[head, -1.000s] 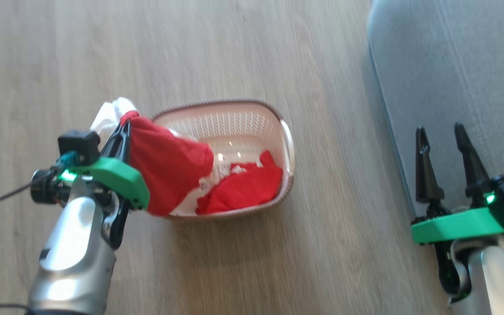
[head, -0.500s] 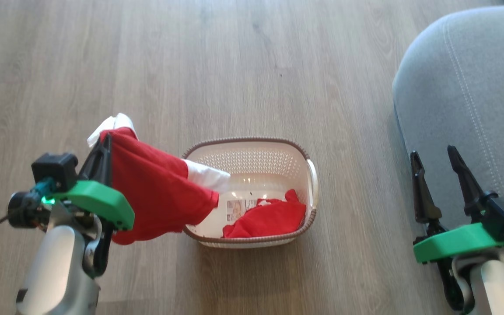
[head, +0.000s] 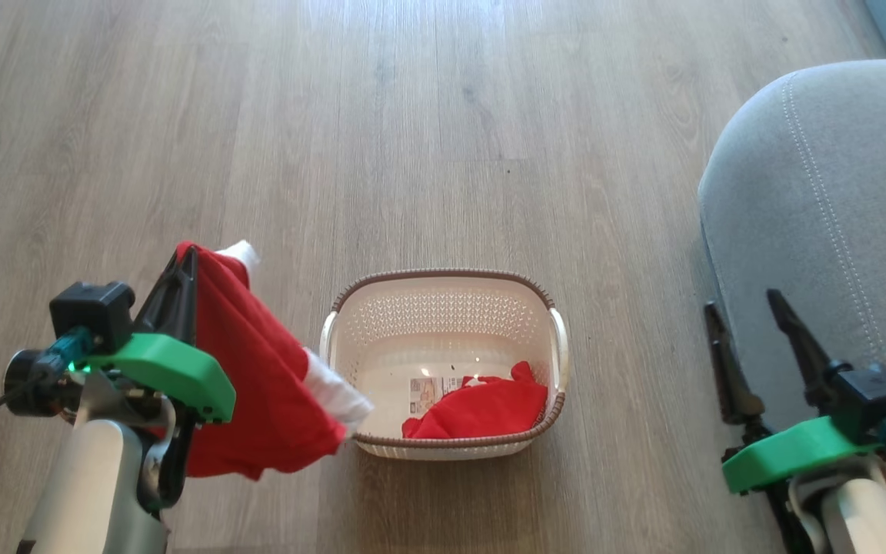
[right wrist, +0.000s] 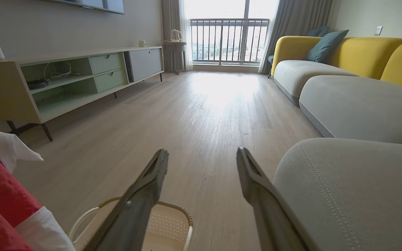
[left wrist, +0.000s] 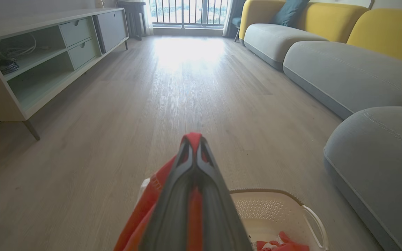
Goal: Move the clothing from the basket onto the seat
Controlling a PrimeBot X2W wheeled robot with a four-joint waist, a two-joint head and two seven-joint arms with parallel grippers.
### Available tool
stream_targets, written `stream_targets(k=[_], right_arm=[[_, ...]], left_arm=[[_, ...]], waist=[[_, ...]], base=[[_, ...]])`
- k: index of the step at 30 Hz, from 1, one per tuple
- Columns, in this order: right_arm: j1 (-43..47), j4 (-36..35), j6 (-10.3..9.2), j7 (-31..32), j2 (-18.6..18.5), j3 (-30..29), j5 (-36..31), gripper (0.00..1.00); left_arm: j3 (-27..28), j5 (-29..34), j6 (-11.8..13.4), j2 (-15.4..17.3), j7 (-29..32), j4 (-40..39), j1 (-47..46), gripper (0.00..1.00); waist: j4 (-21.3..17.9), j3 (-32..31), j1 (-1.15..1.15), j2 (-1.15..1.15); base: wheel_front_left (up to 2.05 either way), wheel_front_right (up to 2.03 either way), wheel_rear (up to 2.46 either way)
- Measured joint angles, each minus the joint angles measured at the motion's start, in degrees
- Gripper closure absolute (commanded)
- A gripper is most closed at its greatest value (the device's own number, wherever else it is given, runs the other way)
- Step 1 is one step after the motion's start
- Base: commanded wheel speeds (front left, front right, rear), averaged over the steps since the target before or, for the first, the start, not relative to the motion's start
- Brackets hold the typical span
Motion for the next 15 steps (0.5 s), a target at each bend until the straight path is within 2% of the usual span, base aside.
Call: stream_targets(k=[4, 11, 15], right_arm=[[-0.75, 0.15, 0.00, 0.00, -1.76, 4.66, 1.19, 0.00], [-8.14, 1.37, 0.00, 0.01, -5.77, 19.00, 4.43, 0.00], [-13.28, 2.69, 0.00, 0.27, -6.83, 27.06, 6.01, 0.00]], left_arm=[[-0.40, 0.00, 0.08, 0.14, 0.73, -2.00, 0.65, 1.00], [-3.09, 0.00, -0.22, 0.03, 1.79, -5.53, 0.82, 1.00], [-5.32, 0.04, -0.74, -0.74, 2.24, -6.68, 0.71, 1.00]], waist=[[-0.02, -0.04, 0.00, 0.00], [0.13, -0.09, 0.00, 0.00], [0.76, 0.03, 0.00, 0.00]], base=[[0.00, 0.00, 0.00], [0.00, 0.00, 0.00], [0.00, 0.00, 0.00]])
